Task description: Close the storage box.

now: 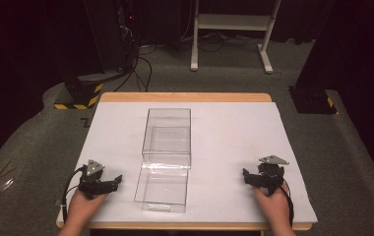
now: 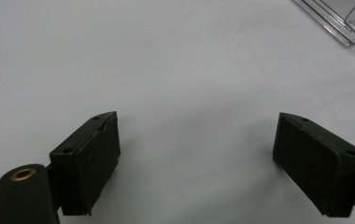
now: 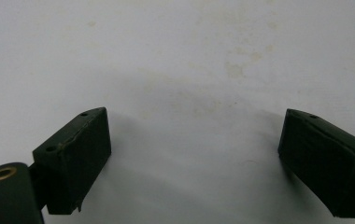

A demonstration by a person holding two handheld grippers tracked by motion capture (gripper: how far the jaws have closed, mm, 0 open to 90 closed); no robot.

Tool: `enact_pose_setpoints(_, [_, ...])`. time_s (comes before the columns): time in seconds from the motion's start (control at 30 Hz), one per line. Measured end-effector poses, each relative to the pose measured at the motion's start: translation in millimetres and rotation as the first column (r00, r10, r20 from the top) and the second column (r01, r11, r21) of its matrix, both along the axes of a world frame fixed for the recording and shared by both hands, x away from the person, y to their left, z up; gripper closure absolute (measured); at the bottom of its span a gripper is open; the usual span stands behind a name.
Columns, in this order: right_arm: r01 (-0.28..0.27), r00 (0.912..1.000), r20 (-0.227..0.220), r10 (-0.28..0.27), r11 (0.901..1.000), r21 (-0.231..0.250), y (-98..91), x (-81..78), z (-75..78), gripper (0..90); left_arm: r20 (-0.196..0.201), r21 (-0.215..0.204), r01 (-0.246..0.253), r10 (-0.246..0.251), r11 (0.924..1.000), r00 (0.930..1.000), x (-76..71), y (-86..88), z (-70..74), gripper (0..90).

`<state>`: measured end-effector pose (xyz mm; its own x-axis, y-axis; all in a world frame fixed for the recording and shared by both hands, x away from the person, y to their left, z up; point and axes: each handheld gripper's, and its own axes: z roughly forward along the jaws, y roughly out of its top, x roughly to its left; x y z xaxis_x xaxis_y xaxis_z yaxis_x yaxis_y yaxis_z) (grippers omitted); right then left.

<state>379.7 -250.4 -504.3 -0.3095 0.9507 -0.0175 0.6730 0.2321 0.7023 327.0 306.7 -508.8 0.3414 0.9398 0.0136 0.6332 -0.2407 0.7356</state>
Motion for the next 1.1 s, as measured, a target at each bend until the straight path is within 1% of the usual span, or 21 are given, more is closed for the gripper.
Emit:
enact_pose_setpoints(0.1, [0.0,1.0,-0.001,0.0,1.0,0.001,-0.2,0.0,0.1,9.2,-0.004,-0.016,0.006,-0.006,0.9999,1.0,-0.6,1.0,0.4,15.0])
enact_pose_setpoints(0.2, [0.001,1.0,0.0,-0.001,1.0,0.0,-0.1,0.0,0.0,9.2,-0.008,-0.031,0.031,-0.031,0.999,0.9995,-1.8,1.9,1.5,15.4])
enact_pose_setpoints(0.27, [0.001,1.0,-0.001,-0.001,1.0,0.0,0.0,0.0,0.1,9.2,0.002,-0.03,0.048,-0.048,0.9984,0.9989,-3.6,1.5,3.2,15.4])
enact_pose_setpoints(0.37, [0.001,1.0,0.0,-0.001,1.0,-0.001,0.1,-0.1,0.0,9.2,0.01,-0.048,0.071,-0.07,0.9963,0.9975,-7.2,0.3,7.3,15.3])
enact_pose_setpoints(0.4, [0.0,1.0,0.0,0.0,1.0,-0.001,0.1,-0.1,0.0,9.2,0.016,-0.054,0.077,-0.076,0.9956,0.997,-9.0,-0.8,9.6,15.3])
enact_pose_setpoints(0.43, [0.002,1.0,0.002,-0.002,1.0,-0.001,0.3,-0.1,0.0,9.2,0.04,-0.065,0.089,-0.086,0.9939,0.9955,-13.1,-3.1,15.5,15.2])
enact_pose_setpoints(0.47, [0.002,1.0,0.002,-0.002,1.0,-0.001,0.3,-0.1,0.0,9.2,0.051,-0.077,0.095,-0.091,0.9925,0.9945,-14.9,-4.7,18.6,15.2])
enact_pose_setpoints(0.5, [0.001,1.0,0.002,-0.001,1.0,-0.001,0.2,-0.1,0.0,9.2,0.064,-0.077,0.105,-0.1,0.9915,0.9929,-16.7,-5.8,21.7,15.2])
enact_pose_setpoints(0.57, [0.001,1.0,0.002,-0.001,1.0,-0.001,0.2,-0.1,-0.1,9.2,0.069,-0.083,0.113,-0.107,0.9902,0.9919,-19.0,-7.7,24.4,15.2])
enact_pose_setpoints(0.67, [0.001,1.0,0.002,-0.001,1.0,-0.001,0.1,-0.1,-0.1,9.2,0.093,-0.083,0.134,-0.126,0.9875,0.9877,-24.8,-13.0,31.0,15.2])
enact_pose_setpoints(0.7, [0.001,1.0,0.002,-0.001,1.0,-0.001,0.1,-0.1,-0.1,9.3,0.098,-0.091,0.138,-0.129,0.9862,0.9868,-26.8,-14.6,33.2,15.2])
enact_pose_setpoints(0.77, [0.001,1.0,0.002,-0.001,1.0,0.0,0.1,-0.1,-0.1,9.3,0.112,-0.113,0.152,-0.14,0.9818,0.9838,-31.6,-17.4,37.6,15.3])
enact_pose_setpoints(0.8, [0.001,1.0,0.002,-0.001,1.0,0.0,0.1,-0.2,-0.1,9.3,0.117,-0.116,0.158,-0.145,0.9805,0.9825,-33.0,-18.4,39.0,15.2])
enact_pose_setpoints(0.83, [0.001,1.0,0.002,-0.001,1.0,0.0,0.1,-0.1,-0.1,9.3,0.131,-0.13,0.172,-0.155,0.9765,0.9791,-37.4,-21.5,42.5,15.2])
enact_pose_setpoints(0.87, [0.001,1.0,0.002,-0.001,1.0,0.0,0.1,-0.1,-0.1,9.3,0.131,-0.13,0.172,-0.155,0.9765,0.9791,-37.4,-21.5,42.5,15.2])
enact_pose_setpoints(0.93, [0.001,1.0,0.002,-0.001,1.0,0.0,0.1,-0.2,-0.1,9.3,0.146,-0.148,0.187,-0.165,0.9711,0.9753,-41.7,-24.6,46.4,15.2])
enact_pose_setpoints(0.97, [0.001,1.0,0.002,-0.001,1.0,0.0,0.1,-0.2,-0.1,9.3,0.156,-0.165,0.198,-0.172,0.9662,0.9726,-44.9,-26.5,49.7,15.3])
enact_pose_setpoints(1.0, [0.001,1.0,0.002,-0.001,1.0,0.0,0.1,-0.2,-0.1,9.3,0.156,-0.165,0.198,-0.172,0.9662,0.9726,-44.9,-26.5,49.7,15.3])
enact_pose_setpoints(1.03, [0.001,1.0,0.002,-0.001,1.0,0.0,0.1,-0.1,0.0,9.3,0.167,-0.185,0.208,-0.178,0.9606,0.9698,-48.3,-28.9,52.9,15.4])
enact_pose_setpoints(1.07, [0.001,1.0,0.002,-0.001,1.0,0.0,0.1,-0.1,0.0,9.3,0.167,-0.185,0.208,-0.178,0.9606,0.9698,-48.3,-28.9,52.9,15.4])
enact_pose_setpoints(1.1, [0.001,1.0,0.002,-0.001,1.0,0.0,0.1,-0.1,0.0,9.3,0.17,-0.188,0.217,-0.186,0.958,0.9677,-49.9,-29.9,54.5,15.4])
